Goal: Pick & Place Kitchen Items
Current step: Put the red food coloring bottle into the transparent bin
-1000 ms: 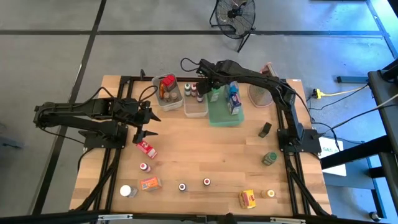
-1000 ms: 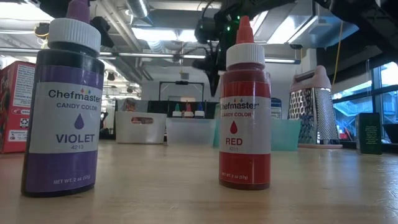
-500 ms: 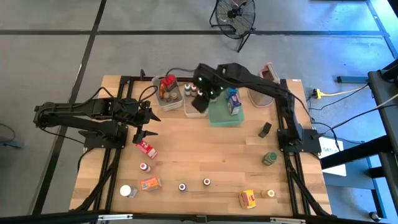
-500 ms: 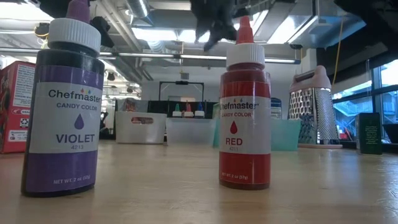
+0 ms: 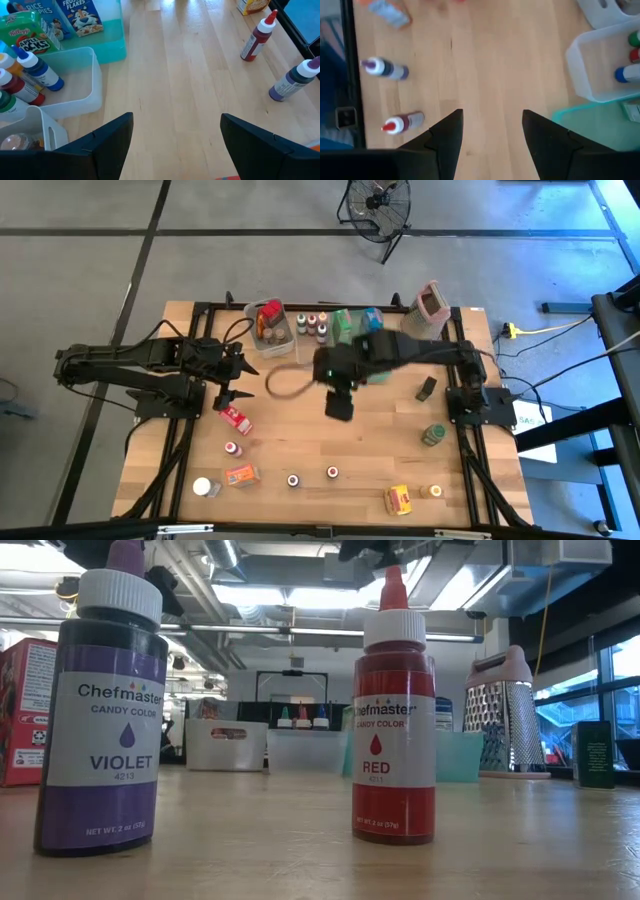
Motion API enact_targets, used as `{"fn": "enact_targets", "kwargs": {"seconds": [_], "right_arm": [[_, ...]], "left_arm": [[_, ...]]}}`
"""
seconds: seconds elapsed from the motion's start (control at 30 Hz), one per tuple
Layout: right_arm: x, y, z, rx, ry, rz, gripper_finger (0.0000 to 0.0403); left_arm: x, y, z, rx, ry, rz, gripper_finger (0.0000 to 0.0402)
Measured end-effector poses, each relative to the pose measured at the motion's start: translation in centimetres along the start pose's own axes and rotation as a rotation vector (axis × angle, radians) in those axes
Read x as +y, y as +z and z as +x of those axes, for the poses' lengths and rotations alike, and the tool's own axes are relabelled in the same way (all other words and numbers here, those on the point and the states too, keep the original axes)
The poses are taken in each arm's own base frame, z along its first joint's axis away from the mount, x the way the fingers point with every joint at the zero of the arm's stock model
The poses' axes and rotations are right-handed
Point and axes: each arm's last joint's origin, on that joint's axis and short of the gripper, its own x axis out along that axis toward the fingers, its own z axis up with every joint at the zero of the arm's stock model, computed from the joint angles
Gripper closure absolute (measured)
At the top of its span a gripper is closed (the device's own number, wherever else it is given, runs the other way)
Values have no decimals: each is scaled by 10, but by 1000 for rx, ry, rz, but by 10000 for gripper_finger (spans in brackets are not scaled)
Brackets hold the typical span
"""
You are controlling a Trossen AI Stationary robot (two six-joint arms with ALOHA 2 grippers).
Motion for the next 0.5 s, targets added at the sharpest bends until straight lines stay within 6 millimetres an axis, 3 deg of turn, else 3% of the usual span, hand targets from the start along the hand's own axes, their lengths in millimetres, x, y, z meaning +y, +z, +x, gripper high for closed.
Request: {"fn": "enact_targets", "kwargs": {"seconds": [0.3, 0.5], "right_arm": [[66, -28, 35, 44, -36, -205, 196], [78, -32, 50, -9, -74, -84, 174]], "left_arm": [[0, 1, 0, -7, 1, 20, 107], [0, 3, 0, -29, 3, 35, 107]]}}
